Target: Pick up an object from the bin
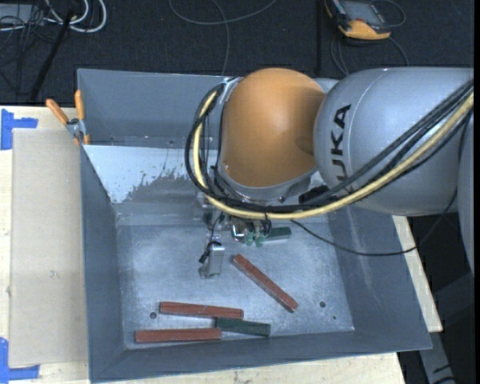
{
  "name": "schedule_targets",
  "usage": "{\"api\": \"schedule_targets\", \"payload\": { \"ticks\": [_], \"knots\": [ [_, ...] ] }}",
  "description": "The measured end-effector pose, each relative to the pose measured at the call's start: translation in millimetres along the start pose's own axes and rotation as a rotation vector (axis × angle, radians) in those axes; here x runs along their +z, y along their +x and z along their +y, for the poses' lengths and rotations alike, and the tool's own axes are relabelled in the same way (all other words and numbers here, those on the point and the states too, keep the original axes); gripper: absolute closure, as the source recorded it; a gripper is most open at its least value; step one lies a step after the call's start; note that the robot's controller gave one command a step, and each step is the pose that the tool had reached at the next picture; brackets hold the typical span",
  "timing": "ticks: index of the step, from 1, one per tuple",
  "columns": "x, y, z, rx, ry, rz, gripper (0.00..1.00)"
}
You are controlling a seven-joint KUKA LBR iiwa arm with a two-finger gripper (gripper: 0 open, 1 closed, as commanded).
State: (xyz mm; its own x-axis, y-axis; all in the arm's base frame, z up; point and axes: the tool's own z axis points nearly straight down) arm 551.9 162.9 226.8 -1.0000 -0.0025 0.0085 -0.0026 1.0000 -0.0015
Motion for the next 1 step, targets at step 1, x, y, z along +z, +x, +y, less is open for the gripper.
{"api": "schedule_targets", "payload": {
  "ticks": [1],
  "knots": [
    [161.5,42.2,1.2,-0.091,0.0,0.0,0.0]
  ]
}}
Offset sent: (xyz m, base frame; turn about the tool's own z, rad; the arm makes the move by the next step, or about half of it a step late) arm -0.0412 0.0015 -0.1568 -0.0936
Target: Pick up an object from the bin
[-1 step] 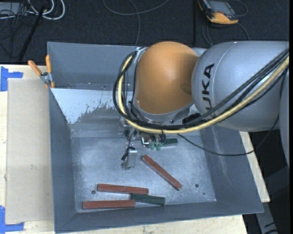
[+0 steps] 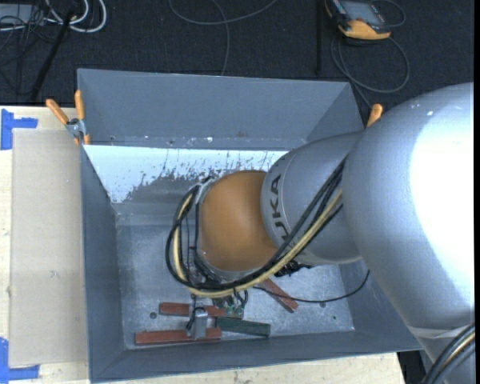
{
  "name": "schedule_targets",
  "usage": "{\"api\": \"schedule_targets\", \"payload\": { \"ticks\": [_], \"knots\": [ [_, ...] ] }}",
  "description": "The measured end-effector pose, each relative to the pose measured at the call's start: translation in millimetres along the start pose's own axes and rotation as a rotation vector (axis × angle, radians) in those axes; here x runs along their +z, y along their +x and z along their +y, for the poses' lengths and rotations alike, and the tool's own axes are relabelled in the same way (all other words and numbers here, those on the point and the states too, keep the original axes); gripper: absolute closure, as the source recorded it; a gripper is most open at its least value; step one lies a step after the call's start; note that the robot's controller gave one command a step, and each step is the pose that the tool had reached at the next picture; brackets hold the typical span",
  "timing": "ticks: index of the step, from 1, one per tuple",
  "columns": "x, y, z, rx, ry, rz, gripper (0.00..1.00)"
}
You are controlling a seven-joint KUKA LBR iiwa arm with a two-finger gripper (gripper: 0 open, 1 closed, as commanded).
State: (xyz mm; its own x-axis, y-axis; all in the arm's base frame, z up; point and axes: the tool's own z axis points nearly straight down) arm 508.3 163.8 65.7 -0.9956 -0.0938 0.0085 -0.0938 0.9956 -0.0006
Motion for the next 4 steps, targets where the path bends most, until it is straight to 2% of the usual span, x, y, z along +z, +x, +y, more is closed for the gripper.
{"api": "schedule_targets", "payload": {
  "ticks": [1,2,3,4],
  "knots": [
    [-35.1,21.8,0.5,-0.005,0.0,-0.006,0.0],
    [-33.6,13.9,-22.7,-0.001,0.0,-0.008,0.0],
    [-3.2,0.0,0.7,0.282,-0.001,-0.007,0.0],
    [-2.9,0.0,0.2,0.284,-0.002,-0.007,0.0]
  ]
}}
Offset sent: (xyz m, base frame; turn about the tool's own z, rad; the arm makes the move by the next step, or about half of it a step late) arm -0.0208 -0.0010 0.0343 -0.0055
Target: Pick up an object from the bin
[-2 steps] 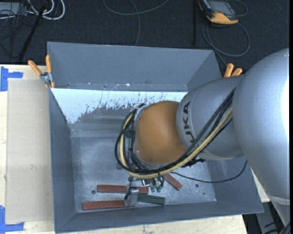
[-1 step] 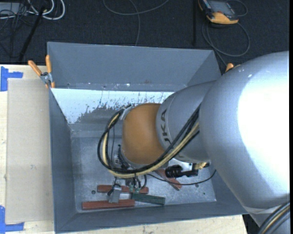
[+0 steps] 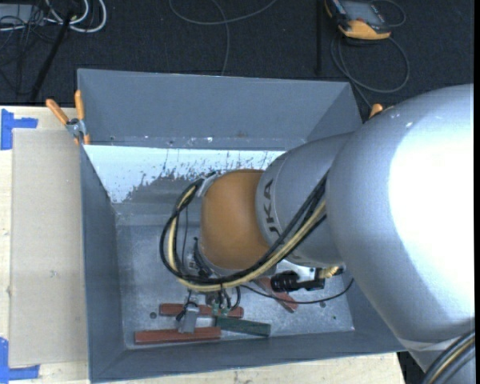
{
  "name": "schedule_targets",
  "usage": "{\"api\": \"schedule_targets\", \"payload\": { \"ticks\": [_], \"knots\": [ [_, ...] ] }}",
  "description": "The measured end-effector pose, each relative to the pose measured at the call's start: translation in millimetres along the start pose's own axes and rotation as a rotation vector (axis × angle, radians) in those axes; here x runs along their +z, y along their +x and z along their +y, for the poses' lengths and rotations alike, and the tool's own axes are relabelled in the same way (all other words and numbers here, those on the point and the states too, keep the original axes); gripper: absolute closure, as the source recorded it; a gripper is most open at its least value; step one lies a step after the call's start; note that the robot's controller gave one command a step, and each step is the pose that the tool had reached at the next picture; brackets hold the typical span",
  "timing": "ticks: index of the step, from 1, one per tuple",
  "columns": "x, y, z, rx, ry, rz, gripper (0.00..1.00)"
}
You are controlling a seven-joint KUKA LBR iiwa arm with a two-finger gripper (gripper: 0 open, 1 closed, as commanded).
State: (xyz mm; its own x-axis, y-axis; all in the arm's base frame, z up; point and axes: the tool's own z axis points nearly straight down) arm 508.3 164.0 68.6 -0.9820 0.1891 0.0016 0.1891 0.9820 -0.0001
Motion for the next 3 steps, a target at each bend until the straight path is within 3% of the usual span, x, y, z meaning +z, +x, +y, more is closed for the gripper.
{"api": "schedule_targets", "payload": {
  "ticks": [1,2,3],
  "knots": [
    [-0.4,-0.4,0.0,0.002,-0.001,-0.001,1.0],
    [-88.6,-2.0,0.0,0.001,-0.003,-0.007,1.0],
    [-114.4,-2.8,-0.3,0.001,-0.002,-0.003,1.0]
  ]
}}
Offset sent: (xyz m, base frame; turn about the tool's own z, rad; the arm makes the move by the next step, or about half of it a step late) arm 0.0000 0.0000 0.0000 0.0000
